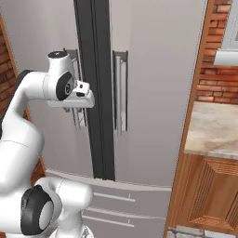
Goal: Open the fridge, remove the mango, lemon wedge, and shrimp, and place them on any counter.
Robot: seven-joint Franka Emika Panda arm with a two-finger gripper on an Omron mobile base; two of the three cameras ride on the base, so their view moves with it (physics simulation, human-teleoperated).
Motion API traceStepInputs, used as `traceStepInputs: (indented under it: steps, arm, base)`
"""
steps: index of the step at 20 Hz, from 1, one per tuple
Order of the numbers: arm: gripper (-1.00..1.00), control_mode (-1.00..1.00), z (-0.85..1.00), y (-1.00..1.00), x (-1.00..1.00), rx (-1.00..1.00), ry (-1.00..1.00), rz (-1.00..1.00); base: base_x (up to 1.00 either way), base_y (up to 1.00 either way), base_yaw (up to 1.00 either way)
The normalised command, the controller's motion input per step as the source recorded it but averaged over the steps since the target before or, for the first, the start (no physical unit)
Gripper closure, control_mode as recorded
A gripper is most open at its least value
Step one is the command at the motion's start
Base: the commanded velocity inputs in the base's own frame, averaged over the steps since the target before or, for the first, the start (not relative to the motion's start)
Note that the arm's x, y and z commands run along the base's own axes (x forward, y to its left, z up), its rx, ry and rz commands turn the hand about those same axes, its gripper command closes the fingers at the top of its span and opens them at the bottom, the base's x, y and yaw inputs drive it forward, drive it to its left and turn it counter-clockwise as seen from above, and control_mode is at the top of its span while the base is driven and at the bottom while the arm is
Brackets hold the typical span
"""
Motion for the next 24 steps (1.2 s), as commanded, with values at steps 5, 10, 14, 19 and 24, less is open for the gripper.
traceStepInputs:
  steps: [5, 10, 14, 19, 24]
  arm:
    - [-1.0, 1.0, 0.0, 0.0, 0.0, 0.0, 0.0, 0.0]
    - [-1.0, 1.0, 0.0, 0.0, 0.0, 0.0, 0.0, 0.0]
    - [-1.0, 1.0, 0.0, 0.0, 0.0, 0.0, 0.0, 0.0]
    - [-1.0, 1.0, 0.0, 0.0, 0.0, 0.0, 0.0, 0.0]
    - [-1.0, 1.0, 0.0, 0.0, 0.0, 0.0, 0.0, 0.0]
  base:
    - [-0.25, -0.01, -0.04]
    - [-0.62, -0.02, -0.08]
    - [-0.45, 0.0, -0.11]
    - [-0.12, 0.0, -0.09]
    - [-0.07, -0.07, -0.07]
